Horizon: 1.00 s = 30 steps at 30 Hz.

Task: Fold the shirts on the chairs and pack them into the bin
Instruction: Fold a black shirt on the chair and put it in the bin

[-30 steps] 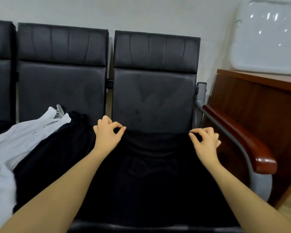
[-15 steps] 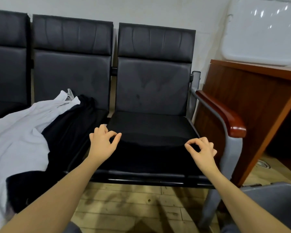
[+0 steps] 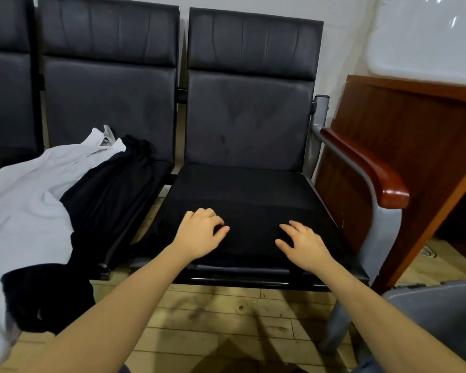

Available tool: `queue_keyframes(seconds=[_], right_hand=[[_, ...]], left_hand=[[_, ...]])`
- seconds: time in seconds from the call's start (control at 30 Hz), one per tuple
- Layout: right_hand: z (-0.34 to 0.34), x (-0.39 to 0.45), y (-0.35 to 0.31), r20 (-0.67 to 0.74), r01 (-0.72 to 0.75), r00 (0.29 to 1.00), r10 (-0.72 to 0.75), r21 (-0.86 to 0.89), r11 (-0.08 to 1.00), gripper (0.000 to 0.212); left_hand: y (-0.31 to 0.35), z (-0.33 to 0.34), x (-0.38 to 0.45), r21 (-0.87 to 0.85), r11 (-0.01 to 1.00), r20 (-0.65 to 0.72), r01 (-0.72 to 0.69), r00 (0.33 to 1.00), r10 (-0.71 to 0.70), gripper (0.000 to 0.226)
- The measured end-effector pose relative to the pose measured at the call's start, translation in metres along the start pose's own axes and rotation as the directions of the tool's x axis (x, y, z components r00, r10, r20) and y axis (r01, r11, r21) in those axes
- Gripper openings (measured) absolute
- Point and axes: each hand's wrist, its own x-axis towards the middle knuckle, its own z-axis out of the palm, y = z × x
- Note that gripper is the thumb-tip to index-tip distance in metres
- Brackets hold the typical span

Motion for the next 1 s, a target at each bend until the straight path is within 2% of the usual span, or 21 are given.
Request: queue_keyframes(seconds=[0.07,0.13,0.23,0.3,0.43,0.5,0.6,0.73,0.9,1.0], right_hand=[[0.010,0.006,0.002,0.129,-0.052,0.990,0.055,-0.029,0.998,0.059],[0.012,0.014,0.006,0.171,-0.072,0.982,0.075,-0.027,0.997,0.060],[0.009,0.025,0.009,0.174,-0.067,0.982,0.073,-0.042,0.997,0.061],[0.008,0.031,0.010,0.181,-0.071,0.981,0.077,-0.039,0.997,0.062],[0.008,0.031,0.008,0.184,-0.084,0.979,0.086,-0.020,0.996,0.061],[0.009,0.027,0.001,0.121,-0.055,0.991,0.057,-0.024,0.998,0.059],[0.008,0.031,-0.020,-0.005,0.037,0.999,-0.038,-0.032,0.999,0.055],[0.008,0.047,-0.060,-0.091,0.157,0.984,-0.151,0.058,0.986,0.050],[0.017,0.063,-0.108,-0.063,0.262,0.965,-0.255,0.175,0.949,0.050],[0.030,0.066,-0.123,0.080,0.312,0.943,-0.323,0.128,0.942,0.055]], left_hand=[[0.004,0.008,0.005,-0.019,1.000,0.206,0.020,0.978,-0.015,0.050],[0.004,0.018,0.007,-0.028,0.998,0.377,0.064,0.925,-0.049,0.061],[-0.003,0.028,0.010,0.035,0.987,0.482,0.159,0.862,-0.156,0.069],[-0.009,0.027,0.015,0.054,0.979,0.488,0.195,0.851,-0.196,0.072],[-0.015,0.022,0.018,-0.001,0.980,0.506,0.200,0.845,-0.172,0.070],[-0.017,0.018,0.016,-0.035,0.978,0.460,0.206,0.872,-0.168,0.065],[-0.024,0.011,0.014,0.026,0.986,0.343,0.165,0.925,-0.164,0.061],[-0.045,0.005,0.012,0.057,0.971,0.298,0.234,0.924,-0.240,0.057],[-0.076,0.004,-0.006,0.076,0.951,0.363,0.299,0.880,-0.306,0.060],[-0.086,0.002,-0.017,0.058,0.931,0.402,0.360,0.845,-0.352,0.066]])
